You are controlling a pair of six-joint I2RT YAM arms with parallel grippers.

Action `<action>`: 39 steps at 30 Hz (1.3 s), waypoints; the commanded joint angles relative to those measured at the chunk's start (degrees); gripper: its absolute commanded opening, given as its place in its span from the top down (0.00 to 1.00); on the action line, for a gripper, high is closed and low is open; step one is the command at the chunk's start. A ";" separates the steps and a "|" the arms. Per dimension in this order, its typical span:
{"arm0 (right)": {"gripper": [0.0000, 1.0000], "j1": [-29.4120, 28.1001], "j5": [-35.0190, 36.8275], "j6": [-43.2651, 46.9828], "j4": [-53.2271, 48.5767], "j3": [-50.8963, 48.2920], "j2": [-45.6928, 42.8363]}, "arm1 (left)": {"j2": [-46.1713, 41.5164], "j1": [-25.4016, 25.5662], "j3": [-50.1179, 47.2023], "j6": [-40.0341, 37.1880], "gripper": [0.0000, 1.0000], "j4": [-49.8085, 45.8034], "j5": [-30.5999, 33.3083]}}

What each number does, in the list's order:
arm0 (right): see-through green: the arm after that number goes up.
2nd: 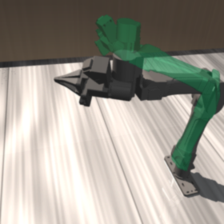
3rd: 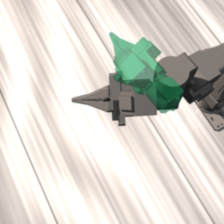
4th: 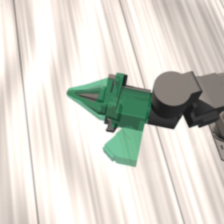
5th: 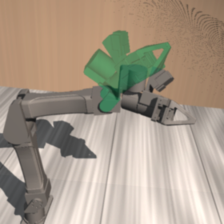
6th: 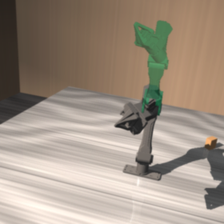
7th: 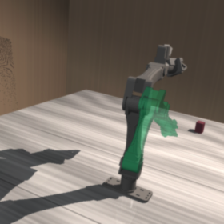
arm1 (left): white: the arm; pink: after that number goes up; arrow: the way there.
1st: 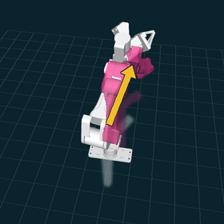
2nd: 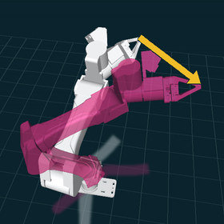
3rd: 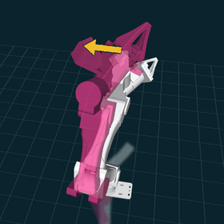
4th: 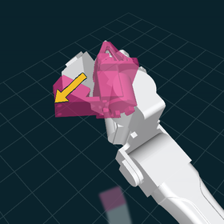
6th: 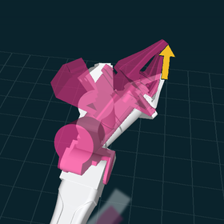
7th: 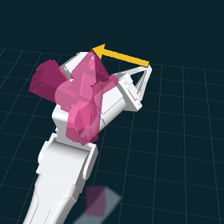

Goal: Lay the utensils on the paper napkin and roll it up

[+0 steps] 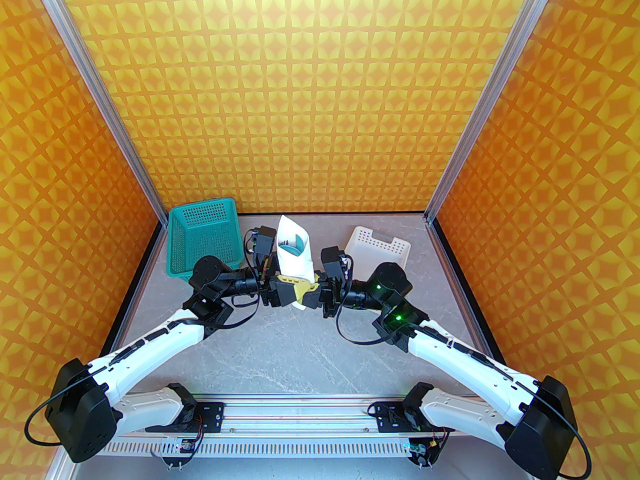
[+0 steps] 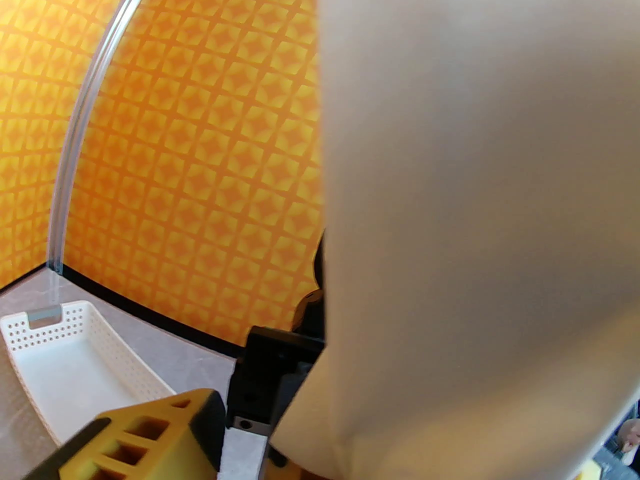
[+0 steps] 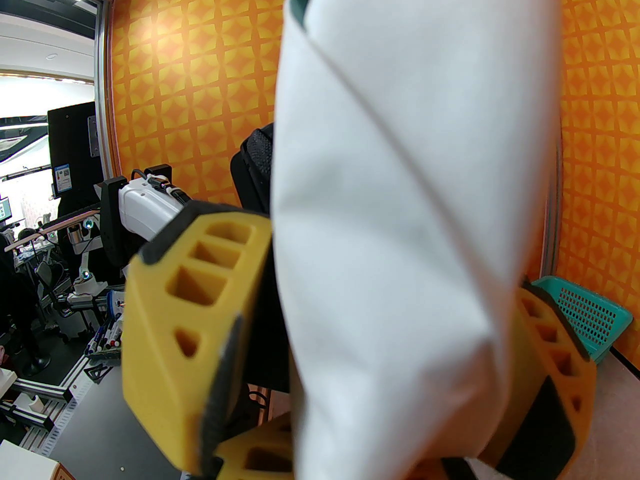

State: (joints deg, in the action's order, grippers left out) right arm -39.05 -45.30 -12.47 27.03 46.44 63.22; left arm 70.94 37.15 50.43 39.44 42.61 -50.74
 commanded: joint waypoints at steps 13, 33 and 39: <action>0.97 -0.28 4.95 1.89 -0.49 -0.86 -3.93 | 0.01 0.21 1.52 2.05 0.77 4.29 -1.42; 0.97 -0.33 8.90 3.92 -3.21 -2.26 -7.09 | -1.15 0.21 2.02 -1.04 0.66 -1.04 -1.40; 0.97 -0.32 8.89 4.15 -3.89 -2.16 -6.93 | -1.15 0.25 2.05 -1.18 0.70 -1.22 -1.42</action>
State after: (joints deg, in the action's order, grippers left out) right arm -39.64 -37.63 -9.61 21.65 44.49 57.08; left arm 70.76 37.41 50.92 38.35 42.81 -51.44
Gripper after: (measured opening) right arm 0.117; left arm 0.313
